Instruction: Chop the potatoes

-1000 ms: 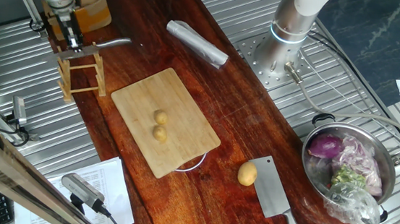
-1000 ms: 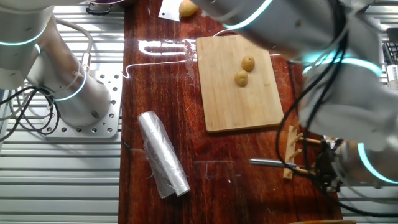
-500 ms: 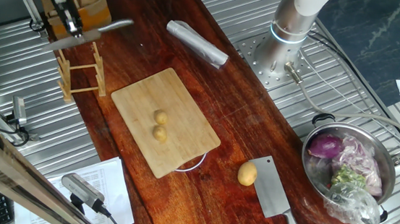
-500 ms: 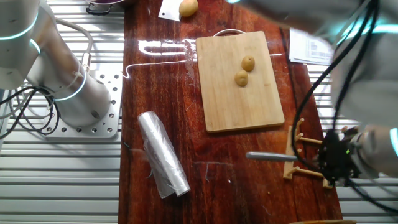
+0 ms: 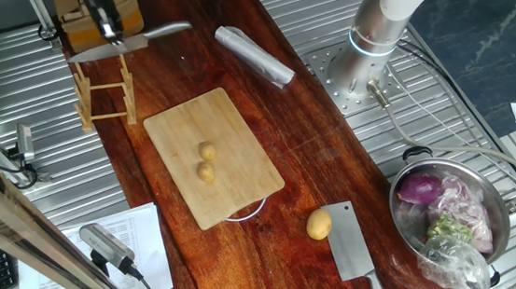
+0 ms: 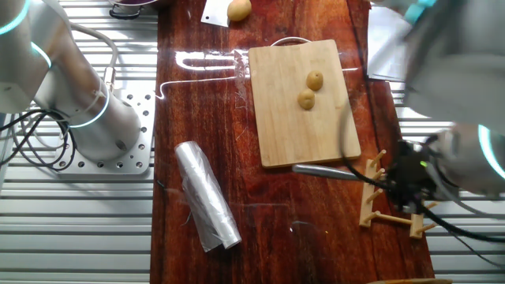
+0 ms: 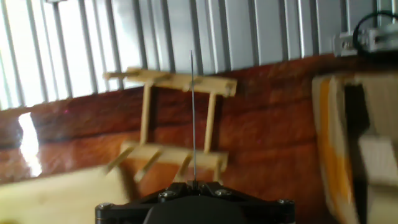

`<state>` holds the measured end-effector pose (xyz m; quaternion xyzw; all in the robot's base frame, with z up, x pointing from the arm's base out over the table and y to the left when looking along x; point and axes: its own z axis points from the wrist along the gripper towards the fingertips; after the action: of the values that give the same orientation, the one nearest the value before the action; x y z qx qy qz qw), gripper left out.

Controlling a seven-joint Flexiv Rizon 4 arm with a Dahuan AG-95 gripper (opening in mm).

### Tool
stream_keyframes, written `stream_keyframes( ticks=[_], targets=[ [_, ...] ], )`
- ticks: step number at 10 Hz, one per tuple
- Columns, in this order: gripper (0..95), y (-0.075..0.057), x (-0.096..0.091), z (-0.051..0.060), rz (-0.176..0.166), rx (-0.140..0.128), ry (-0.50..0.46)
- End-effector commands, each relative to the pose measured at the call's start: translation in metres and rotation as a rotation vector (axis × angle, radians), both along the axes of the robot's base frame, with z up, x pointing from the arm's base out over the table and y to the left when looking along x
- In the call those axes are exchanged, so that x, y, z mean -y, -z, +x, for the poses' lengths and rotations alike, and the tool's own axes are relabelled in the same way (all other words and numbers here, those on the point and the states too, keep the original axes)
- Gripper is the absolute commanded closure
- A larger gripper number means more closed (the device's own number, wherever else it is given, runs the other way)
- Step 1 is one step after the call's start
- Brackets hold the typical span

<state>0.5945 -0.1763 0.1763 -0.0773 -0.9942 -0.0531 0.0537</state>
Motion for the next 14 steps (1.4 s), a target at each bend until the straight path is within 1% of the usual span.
stream_keyframes(
  ticks=[1, 2, 3, 4, 6, 8, 9, 10, 11, 12, 13, 14],
  targets=[
    [95.0, 0.0, 0.001, 0.006, 0.004, 0.001, 0.0],
    [95.0, 0.0, 0.001, 0.006, -0.005, -0.007, -0.053],
    [95.0, 0.0, 0.001, 0.006, -0.012, -0.008, -0.104],
    [95.0, 0.0, 0.001, 0.006, -0.016, -0.008, -0.133],
    [95.0, 0.0, 0.001, 0.006, -0.013, -0.009, -0.15],
    [95.0, 0.0, 0.0, 0.005, -0.016, -0.02, -0.157],
    [95.0, 0.0, -0.006, 0.004, -0.017, -0.017, -0.151],
    [95.0, 0.001, -0.021, 0.0, -0.021, -0.013, -0.124],
    [95.0, 0.003, -0.041, -0.005, -0.033, -0.007, -0.104],
    [95.0, 0.005, -0.054, -0.009, -0.035, -0.003, -0.101],
    [95.0, 0.005, -0.064, -0.015, -0.041, 0.006, -0.091],
    [95.0, 0.006, -0.071, -0.018, -0.041, 0.008, -0.079]
  ],
)
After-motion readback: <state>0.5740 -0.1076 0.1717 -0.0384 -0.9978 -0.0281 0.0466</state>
